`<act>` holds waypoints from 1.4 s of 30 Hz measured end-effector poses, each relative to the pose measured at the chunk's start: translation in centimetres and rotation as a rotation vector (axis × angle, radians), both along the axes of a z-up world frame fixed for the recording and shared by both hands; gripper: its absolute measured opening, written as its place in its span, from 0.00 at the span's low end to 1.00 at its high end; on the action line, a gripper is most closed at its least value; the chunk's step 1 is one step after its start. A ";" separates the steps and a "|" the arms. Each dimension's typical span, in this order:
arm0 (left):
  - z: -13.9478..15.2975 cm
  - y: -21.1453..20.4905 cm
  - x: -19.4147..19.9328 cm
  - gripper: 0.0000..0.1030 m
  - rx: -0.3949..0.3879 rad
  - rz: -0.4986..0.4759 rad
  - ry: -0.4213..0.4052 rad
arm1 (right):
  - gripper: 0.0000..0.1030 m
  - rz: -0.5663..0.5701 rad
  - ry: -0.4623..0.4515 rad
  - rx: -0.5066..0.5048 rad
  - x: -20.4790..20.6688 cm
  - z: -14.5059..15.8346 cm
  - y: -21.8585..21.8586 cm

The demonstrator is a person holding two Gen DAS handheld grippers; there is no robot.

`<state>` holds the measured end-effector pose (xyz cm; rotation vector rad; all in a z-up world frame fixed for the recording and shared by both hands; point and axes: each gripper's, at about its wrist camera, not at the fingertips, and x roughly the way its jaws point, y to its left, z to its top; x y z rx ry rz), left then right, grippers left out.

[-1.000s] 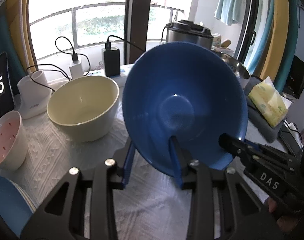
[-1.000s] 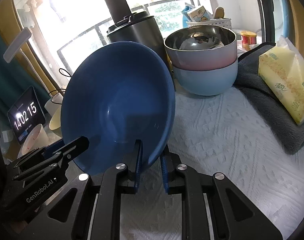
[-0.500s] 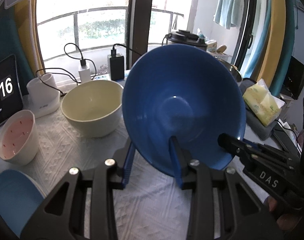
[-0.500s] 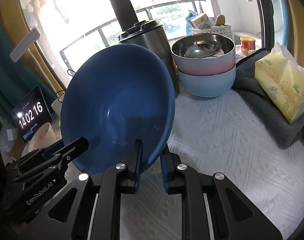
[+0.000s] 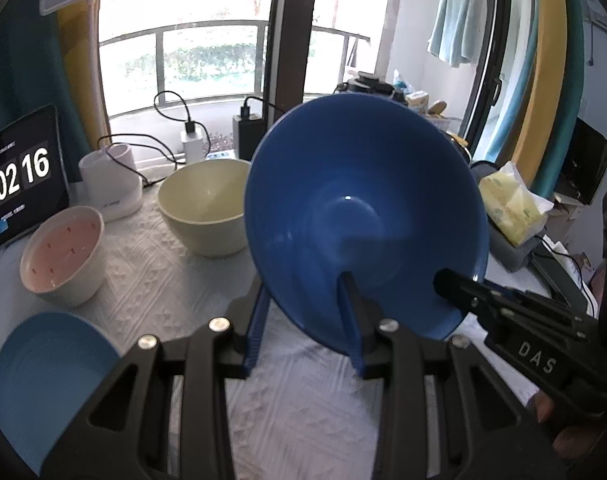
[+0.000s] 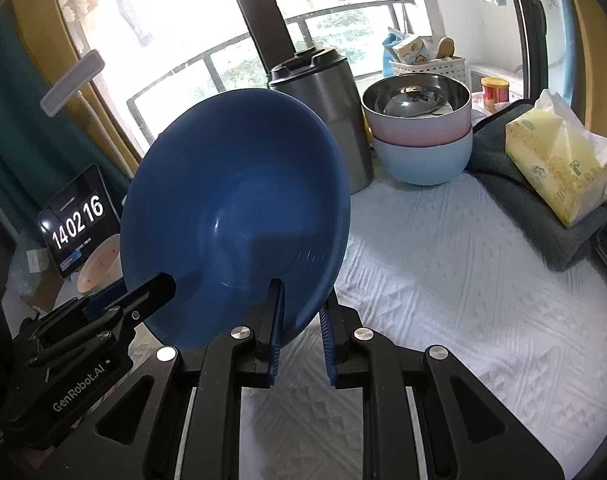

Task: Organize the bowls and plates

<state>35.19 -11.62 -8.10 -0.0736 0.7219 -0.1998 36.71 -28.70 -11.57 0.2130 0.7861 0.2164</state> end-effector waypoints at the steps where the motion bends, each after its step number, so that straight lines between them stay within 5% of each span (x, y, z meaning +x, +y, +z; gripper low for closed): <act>1: 0.1 0.1 -0.3 0.34 -0.001 0.002 -0.001 | 0.18 0.001 0.000 0.000 -0.3 0.0 0.0; 42: -0.5 5.1 -9.1 0.34 -0.058 0.029 0.027 | 0.20 0.041 0.122 -0.014 -7.1 -0.4 4.9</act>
